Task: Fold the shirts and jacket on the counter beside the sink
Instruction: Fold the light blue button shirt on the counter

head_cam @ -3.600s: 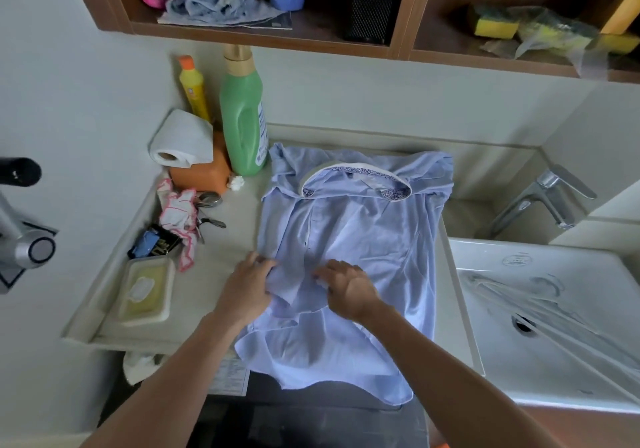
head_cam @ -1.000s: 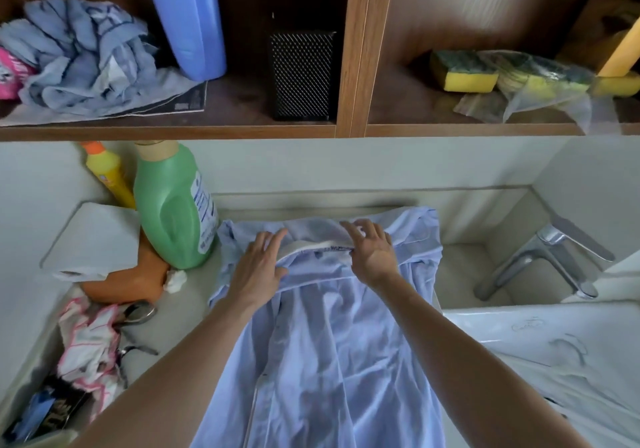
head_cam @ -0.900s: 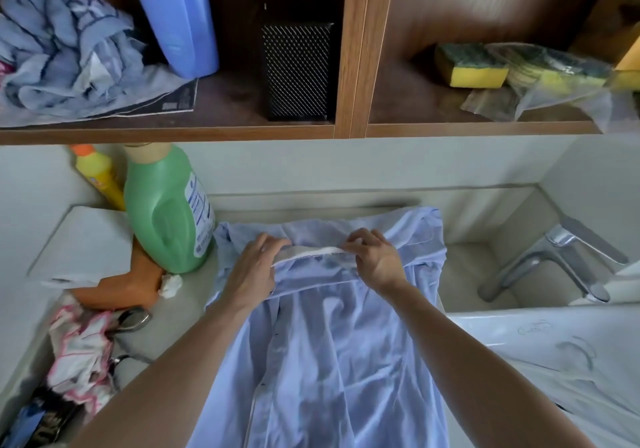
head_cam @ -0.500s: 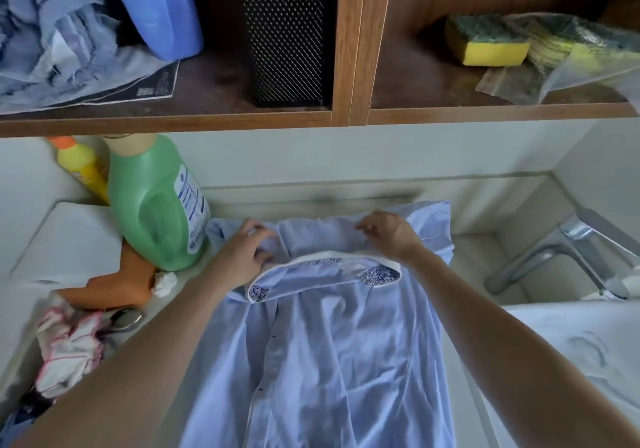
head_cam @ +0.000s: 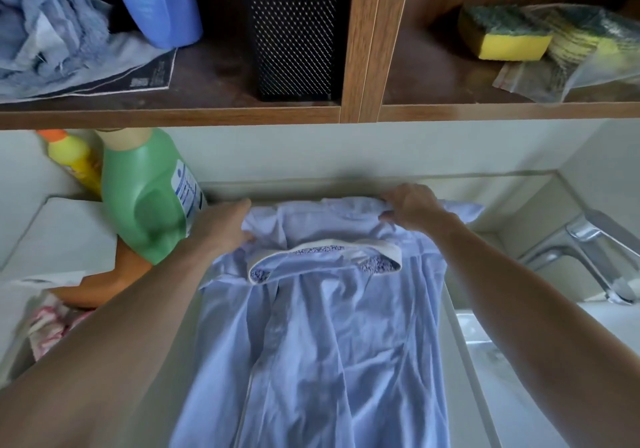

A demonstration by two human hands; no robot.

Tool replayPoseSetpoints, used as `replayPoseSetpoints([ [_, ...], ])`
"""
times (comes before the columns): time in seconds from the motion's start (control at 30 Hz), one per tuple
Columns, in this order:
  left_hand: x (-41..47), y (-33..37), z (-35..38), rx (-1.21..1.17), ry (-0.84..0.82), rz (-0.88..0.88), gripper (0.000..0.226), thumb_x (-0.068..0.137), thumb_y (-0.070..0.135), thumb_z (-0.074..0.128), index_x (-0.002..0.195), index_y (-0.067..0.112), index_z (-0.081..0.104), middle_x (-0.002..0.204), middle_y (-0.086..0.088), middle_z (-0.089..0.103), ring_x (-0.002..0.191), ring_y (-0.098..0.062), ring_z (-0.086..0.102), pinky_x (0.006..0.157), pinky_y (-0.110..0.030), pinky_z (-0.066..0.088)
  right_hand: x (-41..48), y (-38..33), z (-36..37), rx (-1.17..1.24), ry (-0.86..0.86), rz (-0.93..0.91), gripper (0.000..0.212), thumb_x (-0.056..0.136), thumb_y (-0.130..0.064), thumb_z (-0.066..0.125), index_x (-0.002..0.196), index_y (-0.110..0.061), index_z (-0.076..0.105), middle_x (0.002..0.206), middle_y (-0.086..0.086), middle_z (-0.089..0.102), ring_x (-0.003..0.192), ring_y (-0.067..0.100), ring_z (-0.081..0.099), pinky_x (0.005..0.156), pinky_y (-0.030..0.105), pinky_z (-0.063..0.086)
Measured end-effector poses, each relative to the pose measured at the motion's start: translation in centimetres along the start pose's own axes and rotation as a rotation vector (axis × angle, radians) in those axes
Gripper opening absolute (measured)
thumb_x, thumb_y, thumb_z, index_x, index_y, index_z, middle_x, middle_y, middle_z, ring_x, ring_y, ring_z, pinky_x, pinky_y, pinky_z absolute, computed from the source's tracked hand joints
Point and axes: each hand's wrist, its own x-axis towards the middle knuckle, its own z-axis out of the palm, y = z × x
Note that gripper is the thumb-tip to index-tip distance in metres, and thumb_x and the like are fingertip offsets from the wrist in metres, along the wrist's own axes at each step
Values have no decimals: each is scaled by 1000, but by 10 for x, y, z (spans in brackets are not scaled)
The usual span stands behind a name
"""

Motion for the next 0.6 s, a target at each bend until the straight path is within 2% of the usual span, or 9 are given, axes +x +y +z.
replayPoseSetpoints([
  [0.13,-11,-1,-29,22,267,42,33,78,22,80,93,18,52,90,-9,68,82,-34,67,62,-37,41,-24,7,-22,131,394,42,27,83,-9,60,109,-15,55,107,11,53,66,41,61,55,38,42],
  [0.2,-25,-2,-37,-2,314,112,34,71,3,76,97,14,58,92,-11,66,84,-36,65,62,-39,44,-43,5,-28,182,449,5,34,76,2,58,107,-12,57,110,12,52,58,40,57,49,37,42],
  [0.27,-46,-8,-37,-22,311,194,44,62,-10,70,99,12,63,93,-10,64,87,-36,63,63,-39,46,-65,3,-22,183,441,-96,36,74,4,64,107,-10,62,116,11,57,64,38,62,48,35,44],
  [0.37,-87,-17,-21,-24,196,317,59,61,-19,64,110,13,65,100,-6,61,94,-32,60,72,-38,47,-105,3,3,155,284,-193,42,81,-8,69,121,-17,64,133,4,56,83,32,69,55,30,43],
  [0.4,-100,-19,-13,-29,122,327,63,66,-19,62,117,17,63,106,-3,60,96,-27,58,73,-30,45,-116,3,16,168,189,-197,49,82,-7,64,129,-20,60,140,1,51,95,30,68,61,30,45],
  [0.47,-126,-22,2,-72,-82,292,63,78,-10,60,129,27,57,118,3,57,98,-17,56,72,-20,42,-133,2,36,196,-91,-174,58,88,-18,63,143,-29,49,154,-7,36,127,19,55,86,31,48],
  [0.5,-135,-23,7,-111,-218,254,57,82,-1,59,130,30,57,122,5,58,100,-16,57,75,-22,46,-140,0,40,232,-204,-147,55,91,-33,64,144,-34,48,157,-11,31,135,13,45,98,30,44],
  [0.57,-148,-22,6,-237,-356,169,37,84,21,52,114,40,64,117,10,65,102,-16,62,84,-29,51,-146,-7,41,309,-223,-96,45,92,-60,49,129,-39,63,149,-11,45,135,9,45,105,30,40],
  [0.6,-151,-20,1,-306,-302,122,28,84,28,47,101,41,65,107,12,69,97,-15,65,82,-30,52,-146,-11,39,337,-135,-69,46,93,-62,43,118,-35,69,136,-7,58,127,13,54,100,31,44],
])
